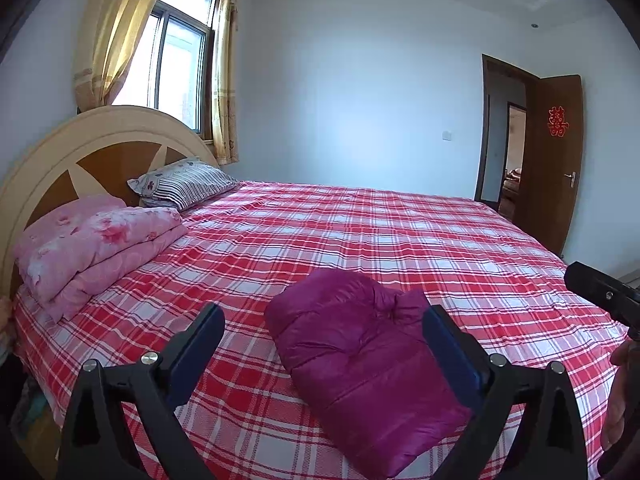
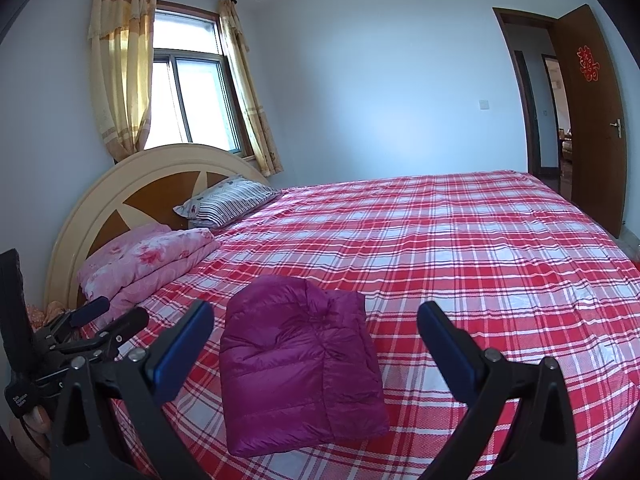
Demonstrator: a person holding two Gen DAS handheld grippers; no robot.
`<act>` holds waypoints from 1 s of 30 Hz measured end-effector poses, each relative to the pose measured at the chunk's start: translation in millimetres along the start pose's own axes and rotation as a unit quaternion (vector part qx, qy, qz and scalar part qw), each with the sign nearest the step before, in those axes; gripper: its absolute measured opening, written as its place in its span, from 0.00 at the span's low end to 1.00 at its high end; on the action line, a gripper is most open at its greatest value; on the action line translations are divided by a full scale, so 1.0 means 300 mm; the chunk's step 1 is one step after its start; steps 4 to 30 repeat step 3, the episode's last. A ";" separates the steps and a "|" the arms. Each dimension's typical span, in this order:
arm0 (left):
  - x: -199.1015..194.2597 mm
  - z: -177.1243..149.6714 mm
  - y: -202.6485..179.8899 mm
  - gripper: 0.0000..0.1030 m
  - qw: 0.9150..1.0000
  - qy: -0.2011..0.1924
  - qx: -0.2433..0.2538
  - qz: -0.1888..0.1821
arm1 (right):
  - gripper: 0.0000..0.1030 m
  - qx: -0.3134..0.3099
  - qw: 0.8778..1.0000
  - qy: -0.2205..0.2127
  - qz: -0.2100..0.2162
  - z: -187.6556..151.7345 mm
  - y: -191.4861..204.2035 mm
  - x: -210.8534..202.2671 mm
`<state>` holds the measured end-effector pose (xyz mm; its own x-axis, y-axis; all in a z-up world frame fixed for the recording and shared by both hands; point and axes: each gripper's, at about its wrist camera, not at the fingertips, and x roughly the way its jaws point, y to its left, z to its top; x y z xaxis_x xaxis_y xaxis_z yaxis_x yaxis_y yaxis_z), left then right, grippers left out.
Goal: Fold large clothes
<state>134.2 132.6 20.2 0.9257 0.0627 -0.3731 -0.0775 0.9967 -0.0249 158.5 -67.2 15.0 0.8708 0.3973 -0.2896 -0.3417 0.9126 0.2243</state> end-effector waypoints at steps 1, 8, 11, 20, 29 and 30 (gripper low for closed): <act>-0.001 0.000 -0.003 0.97 1.000 -0.002 0.004 0.001 | 1.00 0.001 1.000 0.001 0.000 -0.002 0.001 0.001; -0.001 0.000 -0.002 0.97 1.000 -0.006 0.002 -0.001 | 1.00 0.002 1.000 0.002 0.000 -0.004 0.000 0.003; -0.001 0.000 -0.002 0.97 1.000 -0.006 0.002 -0.001 | 1.00 0.002 1.000 0.002 0.000 -0.004 0.000 0.003; -0.001 0.000 -0.002 0.97 1.000 -0.006 0.002 -0.001 | 1.00 0.002 1.000 0.002 0.000 -0.004 0.000 0.003; -0.001 0.000 -0.002 0.97 1.000 -0.006 0.002 -0.001 | 1.00 0.002 1.000 0.002 0.000 -0.004 0.000 0.003; -0.001 0.000 -0.002 0.97 1.000 -0.006 0.002 -0.001 | 1.00 0.002 1.000 0.002 0.000 -0.004 0.000 0.003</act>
